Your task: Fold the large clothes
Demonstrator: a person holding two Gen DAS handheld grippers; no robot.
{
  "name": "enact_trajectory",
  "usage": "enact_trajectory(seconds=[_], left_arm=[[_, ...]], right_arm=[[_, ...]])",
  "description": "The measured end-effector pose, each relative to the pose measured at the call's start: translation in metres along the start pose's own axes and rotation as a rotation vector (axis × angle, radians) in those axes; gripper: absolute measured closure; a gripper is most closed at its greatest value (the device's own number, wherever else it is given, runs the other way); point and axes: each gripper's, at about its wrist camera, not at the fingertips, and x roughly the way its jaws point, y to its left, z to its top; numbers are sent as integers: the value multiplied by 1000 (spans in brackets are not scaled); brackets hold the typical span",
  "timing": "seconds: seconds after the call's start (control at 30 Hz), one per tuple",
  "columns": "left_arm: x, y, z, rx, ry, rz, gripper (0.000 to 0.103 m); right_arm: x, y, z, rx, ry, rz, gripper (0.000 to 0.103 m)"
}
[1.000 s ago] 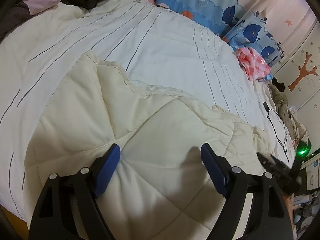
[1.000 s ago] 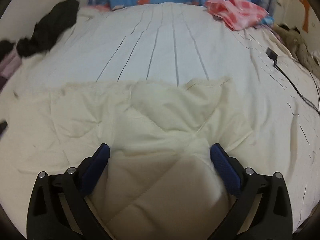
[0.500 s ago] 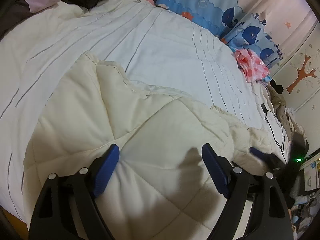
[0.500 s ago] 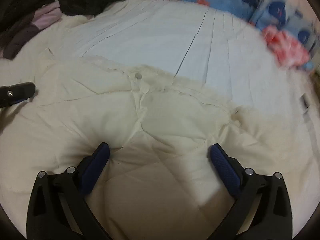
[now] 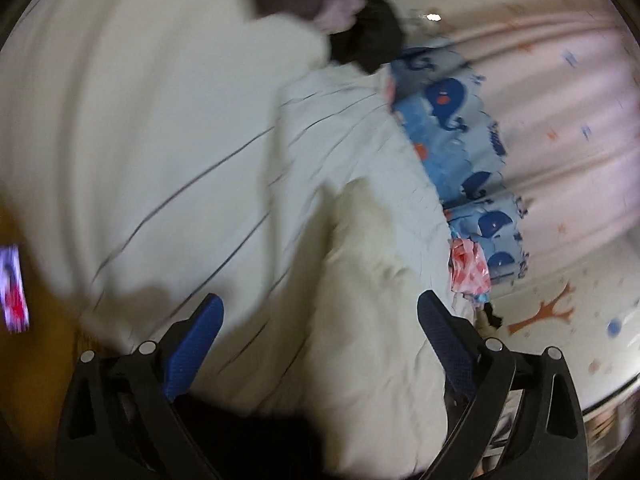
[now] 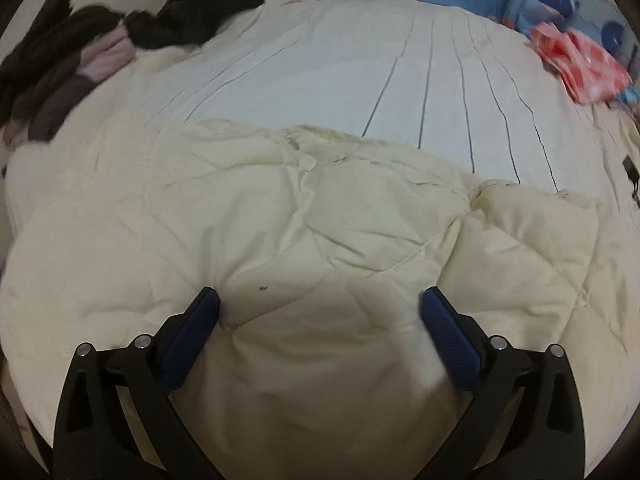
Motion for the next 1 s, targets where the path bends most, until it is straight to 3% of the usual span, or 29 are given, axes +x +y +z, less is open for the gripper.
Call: enact_trajectory(seconds=[0.1, 0.2, 0.3, 0.4, 0.5, 0.57, 0.8, 0.9, 1.0], left_arm=[[7, 14, -27, -67, 92, -62, 10], [35, -1, -52, -54, 206, -117, 10], [52, -21, -64, -16, 254, -113, 10], [73, -31, -62, -14, 273, -93, 10], [88, -29, -56, -84, 274, -96, 10], [90, -35, -57, -88, 266, -109, 10], [91, -42, -58, -88, 240, -122, 10], [89, -36, -58, -91, 245, -142, 10], [88, -35, -58, -83, 244, -153, 10]], right_arm=[[-2, 3, 0, -19, -2, -20, 6], [-5, 1, 3, -21, 12, -30, 6], [-20, 4, 8, 7, -5, -25, 6], [-32, 15, 13, 0, -80, -33, 6], [-8, 17, 12, -21, -11, -98, 6], [11, 14, 4, -25, -6, -78, 6], [17, 10, 7, -9, 3, -60, 6], [-1, 11, 12, 31, 20, -75, 6], [-36, 20, 3, 66, -81, -42, 6]])
